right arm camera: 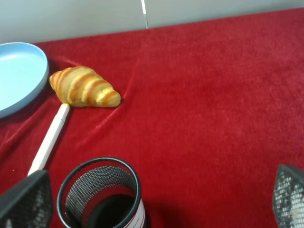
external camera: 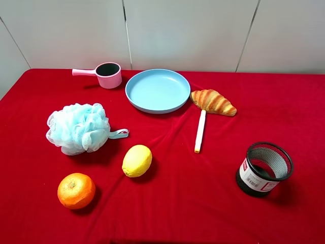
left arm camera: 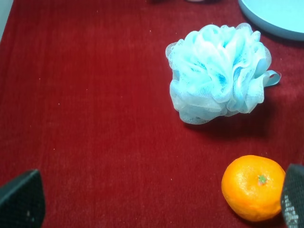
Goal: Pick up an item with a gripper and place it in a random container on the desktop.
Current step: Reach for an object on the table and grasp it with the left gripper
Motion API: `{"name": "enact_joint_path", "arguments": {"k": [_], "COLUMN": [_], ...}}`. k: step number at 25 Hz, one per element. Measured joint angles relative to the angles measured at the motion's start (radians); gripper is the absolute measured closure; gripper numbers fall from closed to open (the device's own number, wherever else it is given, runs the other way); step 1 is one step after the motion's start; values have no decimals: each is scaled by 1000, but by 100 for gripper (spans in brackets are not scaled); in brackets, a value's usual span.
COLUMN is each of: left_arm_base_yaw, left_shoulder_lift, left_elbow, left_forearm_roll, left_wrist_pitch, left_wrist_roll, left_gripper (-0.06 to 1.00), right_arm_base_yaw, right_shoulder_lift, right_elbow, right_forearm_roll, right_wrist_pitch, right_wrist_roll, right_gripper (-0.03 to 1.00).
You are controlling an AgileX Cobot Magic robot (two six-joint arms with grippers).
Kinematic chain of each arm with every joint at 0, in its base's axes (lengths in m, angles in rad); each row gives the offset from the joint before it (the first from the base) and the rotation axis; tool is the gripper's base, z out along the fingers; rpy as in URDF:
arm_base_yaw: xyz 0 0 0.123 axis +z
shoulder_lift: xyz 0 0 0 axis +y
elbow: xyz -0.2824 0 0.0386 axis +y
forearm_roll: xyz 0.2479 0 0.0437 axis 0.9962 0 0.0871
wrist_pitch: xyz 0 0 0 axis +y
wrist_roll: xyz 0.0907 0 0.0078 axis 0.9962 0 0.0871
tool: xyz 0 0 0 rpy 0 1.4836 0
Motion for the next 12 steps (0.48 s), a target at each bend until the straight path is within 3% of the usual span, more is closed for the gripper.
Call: {"name": "enact_joint_path", "arguments": {"k": [12], "left_arm_base_yaw": [0], "left_shoulder_lift": [0], "left_elbow": [0], "left_forearm_roll": [0], "left_wrist_pitch": [0], "left_wrist_roll": [0], "left_gripper": [-4], "right_arm_base_yaw": [0], "right_shoulder_lift": [0], "right_elbow": [0], "right_forearm_roll": [0], "right_wrist_pitch": [0], "right_wrist_roll": [0], "right_gripper": [28]}}
